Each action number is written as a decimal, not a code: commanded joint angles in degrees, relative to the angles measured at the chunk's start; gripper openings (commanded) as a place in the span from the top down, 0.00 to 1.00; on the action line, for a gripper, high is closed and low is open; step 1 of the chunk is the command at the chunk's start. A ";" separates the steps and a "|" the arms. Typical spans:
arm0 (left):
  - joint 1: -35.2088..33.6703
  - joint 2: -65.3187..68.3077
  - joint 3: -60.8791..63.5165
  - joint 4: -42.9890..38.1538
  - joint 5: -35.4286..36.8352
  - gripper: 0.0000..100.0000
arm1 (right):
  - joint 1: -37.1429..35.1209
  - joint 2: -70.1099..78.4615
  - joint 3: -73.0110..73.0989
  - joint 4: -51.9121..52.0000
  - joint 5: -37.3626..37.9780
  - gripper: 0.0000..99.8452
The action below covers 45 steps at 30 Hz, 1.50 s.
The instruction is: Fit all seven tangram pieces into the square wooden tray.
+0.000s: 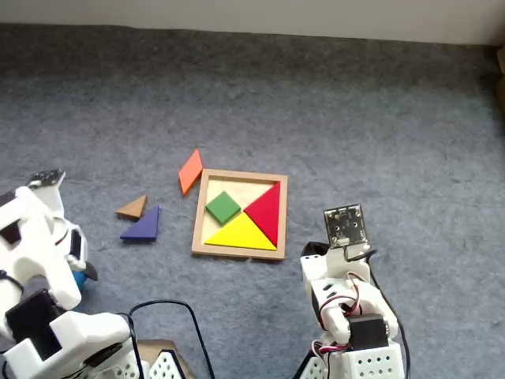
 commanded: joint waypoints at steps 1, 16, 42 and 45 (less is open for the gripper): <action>6.20 -0.22 -4.00 2.90 0.09 0.91 | 0.75 -0.31 8.84 0.04 -0.35 0.99; 40.22 0.22 -13.85 2.81 20.40 0.91 | 0.75 -0.40 8.84 0.04 -0.35 0.99; 54.81 1.01 -4.70 -18.73 32.35 0.90 | 0.75 -0.40 8.84 0.04 -0.09 0.99; 55.08 3.56 -4.97 -17.67 32.44 0.84 | 0.75 -0.40 8.84 0.04 -0.09 0.99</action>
